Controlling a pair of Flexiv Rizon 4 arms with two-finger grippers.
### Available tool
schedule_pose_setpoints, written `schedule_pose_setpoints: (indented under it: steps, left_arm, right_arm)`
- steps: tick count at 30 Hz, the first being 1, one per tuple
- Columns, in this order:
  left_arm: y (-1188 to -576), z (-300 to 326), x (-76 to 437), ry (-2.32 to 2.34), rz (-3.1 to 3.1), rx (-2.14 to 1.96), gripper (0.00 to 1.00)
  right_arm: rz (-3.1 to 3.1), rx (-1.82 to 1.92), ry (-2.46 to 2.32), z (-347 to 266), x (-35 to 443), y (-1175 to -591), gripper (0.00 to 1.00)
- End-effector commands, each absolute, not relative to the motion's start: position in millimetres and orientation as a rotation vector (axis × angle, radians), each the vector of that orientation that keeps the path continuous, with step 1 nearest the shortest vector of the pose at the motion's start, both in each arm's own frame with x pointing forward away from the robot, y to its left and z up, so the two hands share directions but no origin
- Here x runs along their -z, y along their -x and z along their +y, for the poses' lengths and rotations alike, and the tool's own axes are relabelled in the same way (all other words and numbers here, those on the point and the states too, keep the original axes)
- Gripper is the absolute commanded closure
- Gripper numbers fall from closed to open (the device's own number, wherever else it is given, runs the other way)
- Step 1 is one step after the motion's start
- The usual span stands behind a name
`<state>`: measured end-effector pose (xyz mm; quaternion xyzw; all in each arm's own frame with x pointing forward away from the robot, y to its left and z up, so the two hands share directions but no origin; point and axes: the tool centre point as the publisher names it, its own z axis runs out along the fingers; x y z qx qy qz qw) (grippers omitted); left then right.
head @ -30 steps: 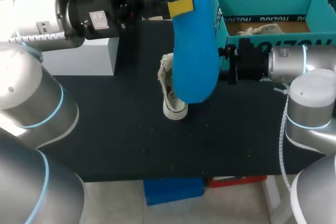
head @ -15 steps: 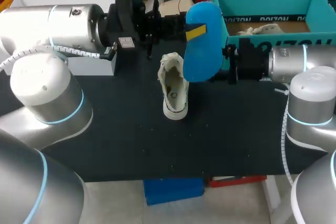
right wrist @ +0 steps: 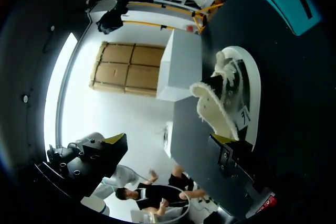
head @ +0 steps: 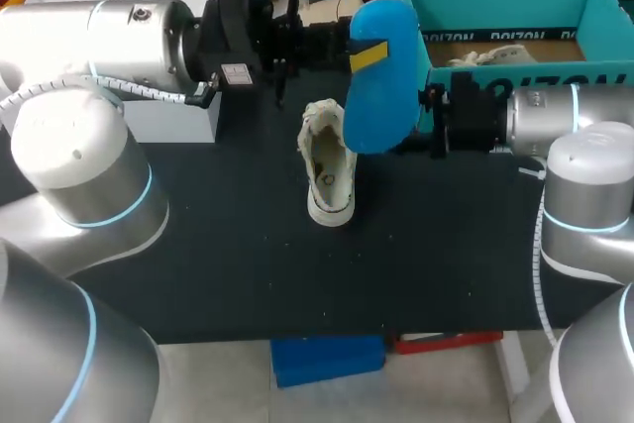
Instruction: Take the shoe out of the shoebox, open the shoe tongue, remove and reinsert the insole, then place the shoe into the shoebox
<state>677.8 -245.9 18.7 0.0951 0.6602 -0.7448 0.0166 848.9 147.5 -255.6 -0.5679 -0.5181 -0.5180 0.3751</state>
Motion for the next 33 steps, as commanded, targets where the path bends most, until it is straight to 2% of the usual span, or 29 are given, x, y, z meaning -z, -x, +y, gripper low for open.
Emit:
schedule_pose_setpoints:
  steps: [1,5,11,21,33]
  left_arm:
    - [-652.2,-252.6,-26.0,-0.547,1.956,2.167,1.00]
    - [-631.9,-248.5,-13.0,-0.700,1.946,1.953,1.00]
    - [-624.0,-238.0,10.6,-0.870,1.821,1.839,1.00]
    - [-629.9,-232.9,79.2,-1.035,1.782,1.593,1.00]
    - [-629.9,-232.9,79.2,-1.035,1.782,1.593,1.00]
  right_arm:
    - [-1.325,1.328,1.455,148.6,256.6,-848.9,0.00]
    - [-1.325,1.328,1.455,148.6,256.6,-848.9,0.00]
    - [-1.325,1.328,1.455,148.6,256.6,-848.9,0.00]
    - [-1.325,1.328,1.455,148.6,256.6,-848.9,0.00]
    - [-1.325,1.328,1.455,148.6,256.6,-848.9,0.00]
